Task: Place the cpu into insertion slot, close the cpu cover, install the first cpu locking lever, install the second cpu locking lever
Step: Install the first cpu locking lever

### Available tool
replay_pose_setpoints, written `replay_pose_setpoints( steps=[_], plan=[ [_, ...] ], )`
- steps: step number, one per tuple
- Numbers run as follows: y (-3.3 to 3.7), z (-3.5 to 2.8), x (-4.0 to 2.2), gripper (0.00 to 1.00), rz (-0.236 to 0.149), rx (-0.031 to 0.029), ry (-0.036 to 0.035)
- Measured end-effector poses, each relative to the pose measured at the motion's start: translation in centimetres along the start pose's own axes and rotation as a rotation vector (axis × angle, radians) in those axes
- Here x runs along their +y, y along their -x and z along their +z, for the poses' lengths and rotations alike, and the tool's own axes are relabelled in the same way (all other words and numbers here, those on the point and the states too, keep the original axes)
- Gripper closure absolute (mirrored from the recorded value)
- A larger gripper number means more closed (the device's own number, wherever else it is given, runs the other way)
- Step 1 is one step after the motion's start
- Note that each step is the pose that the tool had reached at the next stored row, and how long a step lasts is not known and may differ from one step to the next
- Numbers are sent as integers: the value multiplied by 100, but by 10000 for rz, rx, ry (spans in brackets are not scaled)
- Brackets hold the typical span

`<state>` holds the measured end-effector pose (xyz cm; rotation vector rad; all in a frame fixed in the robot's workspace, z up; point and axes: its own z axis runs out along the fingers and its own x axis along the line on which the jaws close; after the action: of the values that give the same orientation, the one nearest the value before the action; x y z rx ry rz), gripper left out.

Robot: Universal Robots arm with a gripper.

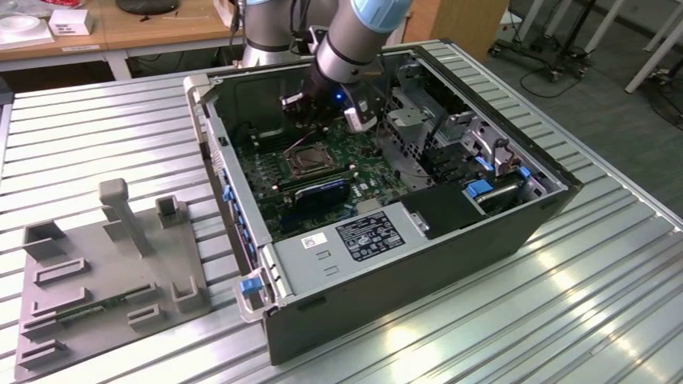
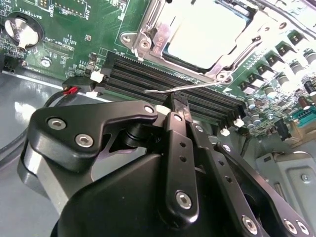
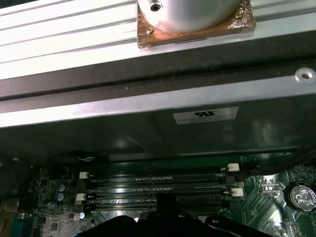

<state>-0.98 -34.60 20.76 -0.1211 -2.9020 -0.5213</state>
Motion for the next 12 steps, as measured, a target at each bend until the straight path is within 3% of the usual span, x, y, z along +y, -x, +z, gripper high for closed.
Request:
replay_pose_setpoints(
  steps=[12],
  plan=[
    [42, 80, -40, 89, 1, -1, 0]
  ],
)
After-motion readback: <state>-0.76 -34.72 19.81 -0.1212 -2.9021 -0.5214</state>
